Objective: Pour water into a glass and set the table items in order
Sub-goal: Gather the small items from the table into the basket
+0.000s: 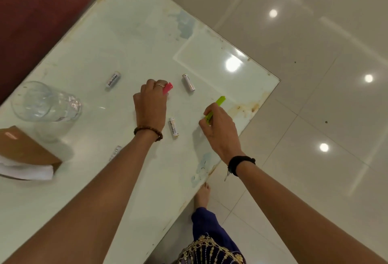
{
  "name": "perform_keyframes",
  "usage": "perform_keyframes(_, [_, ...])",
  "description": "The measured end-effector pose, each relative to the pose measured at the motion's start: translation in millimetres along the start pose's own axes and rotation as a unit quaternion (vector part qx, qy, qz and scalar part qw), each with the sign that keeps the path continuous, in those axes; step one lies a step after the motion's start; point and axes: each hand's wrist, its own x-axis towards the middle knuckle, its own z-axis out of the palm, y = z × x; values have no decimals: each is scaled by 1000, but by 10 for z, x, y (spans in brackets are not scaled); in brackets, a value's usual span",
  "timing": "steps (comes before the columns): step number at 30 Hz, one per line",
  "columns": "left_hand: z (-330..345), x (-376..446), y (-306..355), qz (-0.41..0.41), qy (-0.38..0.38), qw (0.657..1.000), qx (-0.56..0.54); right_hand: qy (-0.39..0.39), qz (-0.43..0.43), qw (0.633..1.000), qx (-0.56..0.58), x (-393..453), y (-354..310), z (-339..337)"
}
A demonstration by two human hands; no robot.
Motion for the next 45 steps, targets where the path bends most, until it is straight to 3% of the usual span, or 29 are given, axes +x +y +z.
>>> perform_keyframes(5, [-310, -653, -26, -21, 113, 965, -235, -23, -76, 997, 11, -333, -293, 39])
perform_keyframes(11, [-735, -1651, -468, -220, 78, 842, -487, -76, -133, 988, 5, -900, -883, 494])
perform_keyframes(15, [-968, -2271, -1060, -334, 90, 743, -573, -124, -191, 974, 8, -1392, -1427, 1069])
perform_keyframes(18, [-1184, -2760, -1556, -379, 140, 671, -622, -173, -224, 959, 22, -1837, -1836, 1578])
perform_keyframes(26, [-1863, -4475, -3074, -444, 296, 563, -631, -298, -292, 908, 33, -3402, -2775, 3088])
perform_keyframes(29, [-2041, -5250, -3684, -466, 349, 555, -595, -363, -319, 875, 31, -4094, -3110, 3682])
perform_keyframes(35, [-2230, -6545, -4755, -543, 409, 596, -427, -454, -328, 829, 17, -5224, -3605, 4729])
perform_keyframes(39, [-2096, -7014, -5288, -639, 351, 613, -303, -444, -371, 814, -49, -5745, -3758, 5303])
perform_keyframes(42, [-1908, -7156, -5578, -663, 286, 624, -298, -396, -409, 801, -184, -5972, -3714, 5629])
perform_keyframes(45, [-1735, -7201, -5746, -685, 243, 610, -316, -379, -439, 783, -224, -6089, -3613, 5832])
